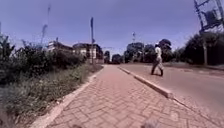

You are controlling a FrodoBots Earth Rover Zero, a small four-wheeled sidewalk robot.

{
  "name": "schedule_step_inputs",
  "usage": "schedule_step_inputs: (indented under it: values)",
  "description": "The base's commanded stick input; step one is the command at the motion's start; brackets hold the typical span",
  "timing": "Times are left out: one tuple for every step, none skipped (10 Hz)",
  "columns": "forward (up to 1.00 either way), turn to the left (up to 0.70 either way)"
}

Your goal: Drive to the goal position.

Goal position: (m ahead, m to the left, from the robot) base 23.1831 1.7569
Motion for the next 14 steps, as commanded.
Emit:
schedule_step_inputs:
  values:
    - [0.85, -0.08]
    - [0.85, -0.23]
    - [0.85, -0.34]
    - [0.85, -0.34]
    - [0.85, 0.00]
    - [0.85, 0.00]
    - [0.85, 0.00]
    - [0.85, 0.00]
    - [0.85, 0.00]
    - [0.85, 0.00]
    - [0.85, 0.00]
    - [0.85, 0.00]
    - [0.85, 0.00]
    - [0.85, 0.00]
